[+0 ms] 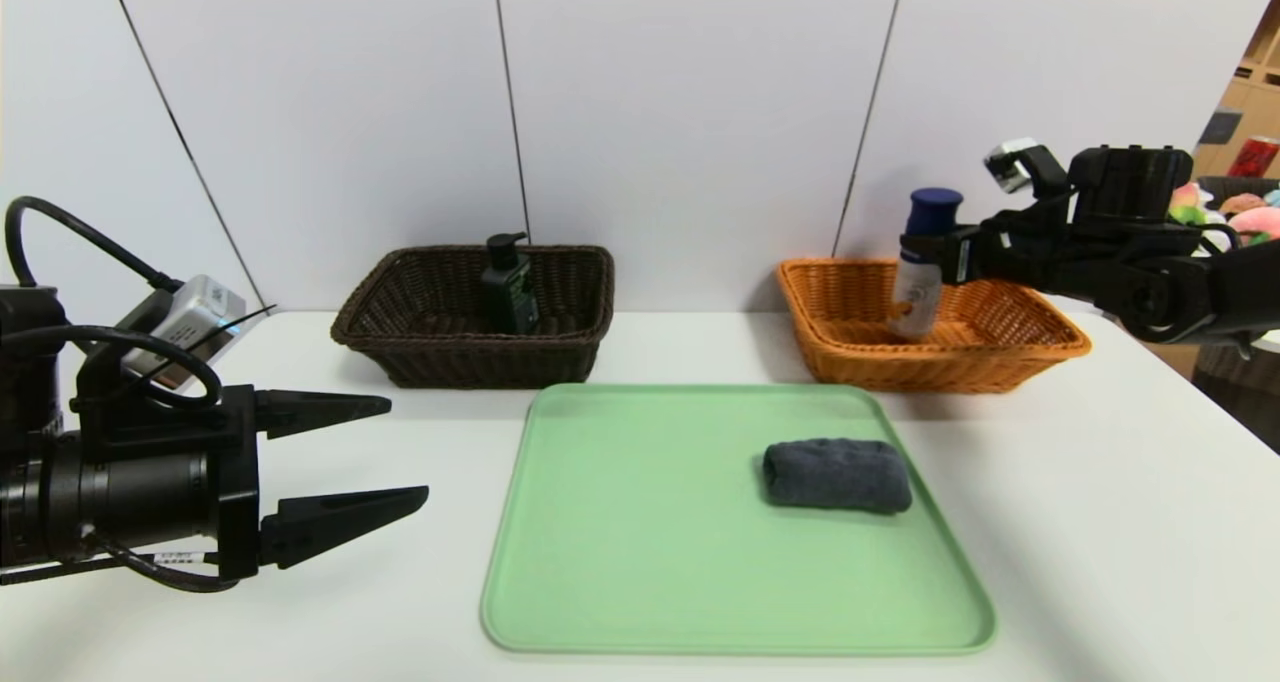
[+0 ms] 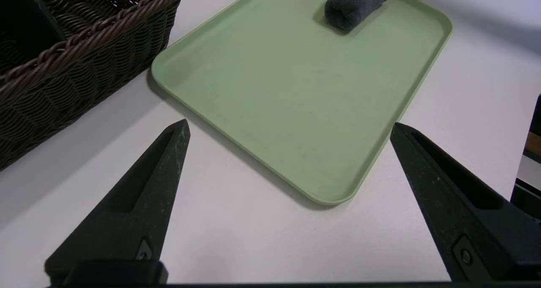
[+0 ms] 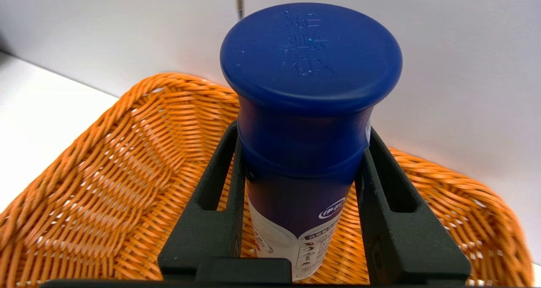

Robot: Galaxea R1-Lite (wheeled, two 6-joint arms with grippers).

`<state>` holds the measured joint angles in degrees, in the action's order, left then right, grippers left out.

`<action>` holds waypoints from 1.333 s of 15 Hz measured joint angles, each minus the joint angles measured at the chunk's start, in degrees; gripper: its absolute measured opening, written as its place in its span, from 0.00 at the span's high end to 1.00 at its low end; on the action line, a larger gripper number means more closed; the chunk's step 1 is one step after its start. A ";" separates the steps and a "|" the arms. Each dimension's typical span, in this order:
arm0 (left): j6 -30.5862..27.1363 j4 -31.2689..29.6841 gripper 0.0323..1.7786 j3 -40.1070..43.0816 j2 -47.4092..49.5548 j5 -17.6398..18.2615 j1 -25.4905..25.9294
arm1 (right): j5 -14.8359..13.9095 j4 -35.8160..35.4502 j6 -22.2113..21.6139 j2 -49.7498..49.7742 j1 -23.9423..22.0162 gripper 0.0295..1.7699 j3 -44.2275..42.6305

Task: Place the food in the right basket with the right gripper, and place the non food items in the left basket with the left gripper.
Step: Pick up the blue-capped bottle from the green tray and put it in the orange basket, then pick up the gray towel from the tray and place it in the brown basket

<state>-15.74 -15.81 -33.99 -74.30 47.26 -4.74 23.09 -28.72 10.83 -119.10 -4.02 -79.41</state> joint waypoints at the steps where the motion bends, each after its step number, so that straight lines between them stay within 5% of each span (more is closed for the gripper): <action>1: -0.02 0.02 0.05 0.00 -0.09 0.02 0.00 | -0.02 -0.05 -0.05 -0.13 -0.07 0.53 0.13; 8: 0.00 -0.09 0.05 -0.11 0.02 -0.07 0.01 | 0.02 0.34 -0.49 0.39 -0.24 0.24 0.80; 20: 0.06 -0.09 0.05 -0.73 1.29 0.41 -0.02 | 0.30 11.91 -3.97 14.38 -7.61 0.08 2.86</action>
<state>-15.68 -15.90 -34.72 -73.01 47.68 -4.77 23.39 -16.81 6.85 -104.72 -11.63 -76.54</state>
